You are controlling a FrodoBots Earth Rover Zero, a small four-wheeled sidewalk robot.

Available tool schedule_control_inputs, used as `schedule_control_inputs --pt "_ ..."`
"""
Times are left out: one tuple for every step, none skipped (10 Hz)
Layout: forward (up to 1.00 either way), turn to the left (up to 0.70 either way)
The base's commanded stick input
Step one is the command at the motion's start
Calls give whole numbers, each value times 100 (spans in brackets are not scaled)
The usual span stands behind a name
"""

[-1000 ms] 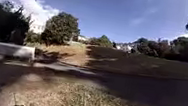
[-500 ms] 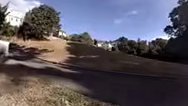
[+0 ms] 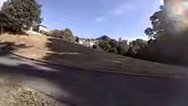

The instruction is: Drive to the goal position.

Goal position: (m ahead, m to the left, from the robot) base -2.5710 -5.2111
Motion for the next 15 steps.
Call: schedule_control_inputs --pt "100 -40" --pt "100 -40" --pt "100 -40" --pt "100 -40" --pt "100 -40" --pt "100 -40" --pt "100 -40" --pt "100 -40" --pt "100 -40" --pt "100 -40" --pt "100 -40" --pt "100 -40" --pt "100 -40" --pt "100 -40" --pt "100 -40"
